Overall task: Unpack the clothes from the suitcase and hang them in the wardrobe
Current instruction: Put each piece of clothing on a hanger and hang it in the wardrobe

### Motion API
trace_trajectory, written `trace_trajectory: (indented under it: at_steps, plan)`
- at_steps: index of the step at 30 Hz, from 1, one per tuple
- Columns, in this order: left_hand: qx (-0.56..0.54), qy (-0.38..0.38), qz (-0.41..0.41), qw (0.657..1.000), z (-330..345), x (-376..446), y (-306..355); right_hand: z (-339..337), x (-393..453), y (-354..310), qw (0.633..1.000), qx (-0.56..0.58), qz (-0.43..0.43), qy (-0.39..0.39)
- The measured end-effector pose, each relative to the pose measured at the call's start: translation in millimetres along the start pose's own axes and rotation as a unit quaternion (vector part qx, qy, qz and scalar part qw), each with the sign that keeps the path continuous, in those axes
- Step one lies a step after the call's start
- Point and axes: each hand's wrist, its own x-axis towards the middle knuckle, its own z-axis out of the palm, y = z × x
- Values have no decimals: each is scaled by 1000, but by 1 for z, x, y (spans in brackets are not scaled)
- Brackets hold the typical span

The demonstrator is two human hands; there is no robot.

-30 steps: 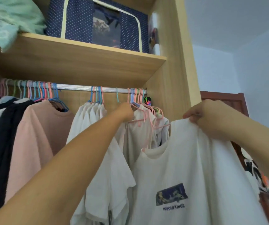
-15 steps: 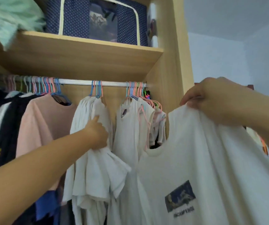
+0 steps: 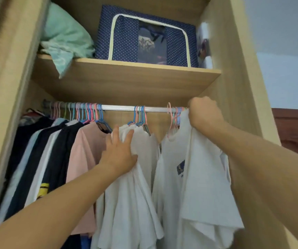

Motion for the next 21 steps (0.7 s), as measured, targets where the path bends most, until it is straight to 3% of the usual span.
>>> trace_trajectory:
  at_steps: [4,7,10,12,15,18,19,21]
  plan:
    - [-193,-38,-57,979,5,28,-28,50,41,-23,999,-20,15,28]
    - [-265,-25,-52,963,14,42,-36,107,42,-33,999,-35,30,-18]
    - [-285,-16,-87,955,12,57,-23,145,28,-34,993,-66,32,-94]
    - [-272,-19,-92,958,6,70,-10,151,26,-38,992,-68,22,-104]
    - [-260,-26,-91,961,8,90,4,141,34,-54,991,-34,-31,-126]
    - [-334,-17,-94,938,17,101,18,122,39,-62,981,37,-88,-166]
    - [-351,-21,-93,931,22,104,20,116,37,-57,983,42,-95,-152]
    - [-361,-22,-85,928,30,106,25,105,35,-35,996,-30,-75,-37]
